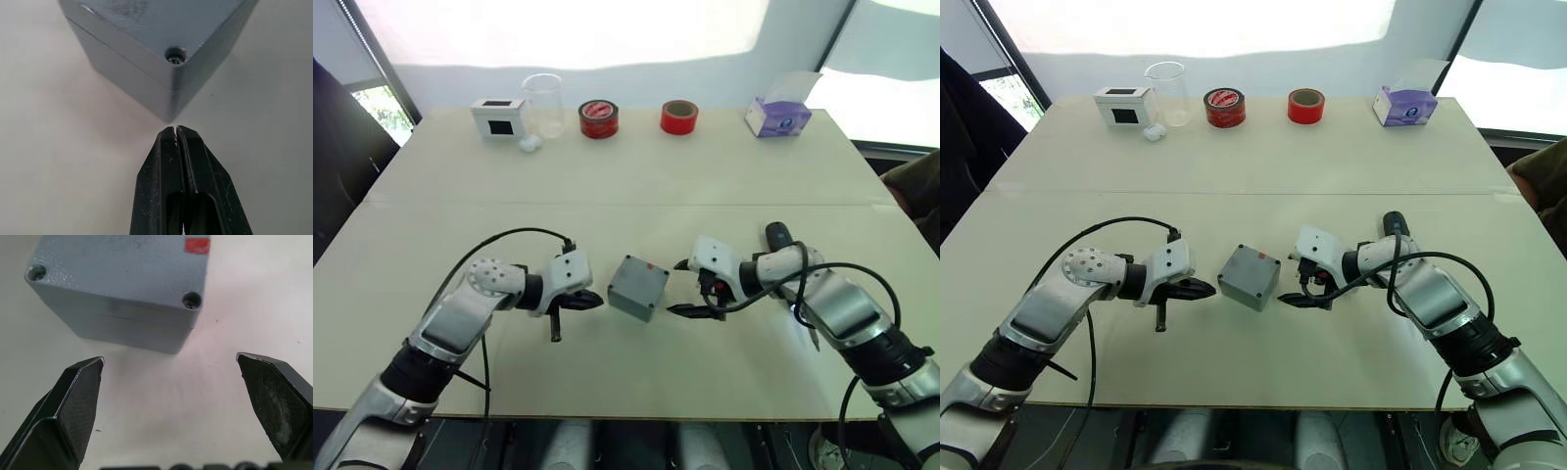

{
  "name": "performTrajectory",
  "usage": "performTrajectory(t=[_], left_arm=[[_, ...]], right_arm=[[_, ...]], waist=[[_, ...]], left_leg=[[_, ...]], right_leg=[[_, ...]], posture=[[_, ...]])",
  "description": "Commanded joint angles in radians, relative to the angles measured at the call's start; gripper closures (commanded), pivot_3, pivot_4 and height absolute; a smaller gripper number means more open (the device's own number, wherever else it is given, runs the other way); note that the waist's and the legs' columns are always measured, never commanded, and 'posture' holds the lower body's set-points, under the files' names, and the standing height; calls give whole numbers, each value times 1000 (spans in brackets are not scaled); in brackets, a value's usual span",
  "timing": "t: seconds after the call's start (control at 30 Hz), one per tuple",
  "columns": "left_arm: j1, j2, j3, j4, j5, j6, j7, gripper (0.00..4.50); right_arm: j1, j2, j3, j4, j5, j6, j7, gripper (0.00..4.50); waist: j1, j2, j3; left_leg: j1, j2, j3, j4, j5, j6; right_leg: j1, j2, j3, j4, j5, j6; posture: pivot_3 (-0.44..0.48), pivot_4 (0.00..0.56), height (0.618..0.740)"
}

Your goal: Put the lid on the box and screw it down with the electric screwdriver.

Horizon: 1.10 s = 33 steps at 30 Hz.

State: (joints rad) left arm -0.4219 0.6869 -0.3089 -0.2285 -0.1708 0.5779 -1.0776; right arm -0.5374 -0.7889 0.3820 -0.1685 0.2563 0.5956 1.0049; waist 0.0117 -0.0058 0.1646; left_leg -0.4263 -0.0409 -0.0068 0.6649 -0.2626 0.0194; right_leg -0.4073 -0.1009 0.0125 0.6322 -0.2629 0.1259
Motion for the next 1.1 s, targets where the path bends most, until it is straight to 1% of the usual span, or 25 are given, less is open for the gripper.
performTrajectory(t=[0.03, 0.2, 0.33, 0.47, 0.63, 1.1], left_arm=[[-8, -35, -20, -44, -12, 15, 20, 4500], [-26, -65, -24, -8, 8, -5, 51, 4500], [-59, -80, -20, 56, 30, -49, 67, 4500], [-83, -88, -18, 106, 43, -86, 69, 4500], [-103, -97, -22, 143, 51, -108, 61, 4500], [-125, -117, -10, 170, 55, -123, 68, 4500]], right_arm=[[-21, 25, 1, -10, -23, -38, 30, 45], [-2, 30, -11, -39, -16, -12, 59, 45], [47, 17, -40, -146, 41, 73, 72, 45], [72, 19, -52, -190, 45, 120, 53, 45], [80, 30, -61, -213, 46, 144, 41, 45], [78, 38, -54, -246, 50, 188, 27, 45]], waist=[[-1, 0, 0], [0, 0, 0], [1, 0, 0], [0, 0, 0], [0, 0, 0], [1, 0, 0]], left_leg=[[0, 0, 0, 0, 0, 0], [0, 0, 0, 0, 0, 0], [0, 0, -1, 0, 0, 0], [0, 0, -1, 0, 0, 0], [0, 0, -1, 0, 0, 0], [0, 0, -1, 0, 0, 0]], right_leg=[[0, 0, 0, 0, 0, 0], [0, 0, 0, 0, 0, 0], [0, 0, 0, 0, 0, 0], [0, 0, 0, 0, 0, 0], [0, 0, 0, 0, 0, 0], [0, 0, 0, 0, 0, 0]], posture=[[0, 150, 740], [0, 150, 740], [0, 150, 740], [0, 150, 740], [0, 150, 740], [0, 150, 740]])
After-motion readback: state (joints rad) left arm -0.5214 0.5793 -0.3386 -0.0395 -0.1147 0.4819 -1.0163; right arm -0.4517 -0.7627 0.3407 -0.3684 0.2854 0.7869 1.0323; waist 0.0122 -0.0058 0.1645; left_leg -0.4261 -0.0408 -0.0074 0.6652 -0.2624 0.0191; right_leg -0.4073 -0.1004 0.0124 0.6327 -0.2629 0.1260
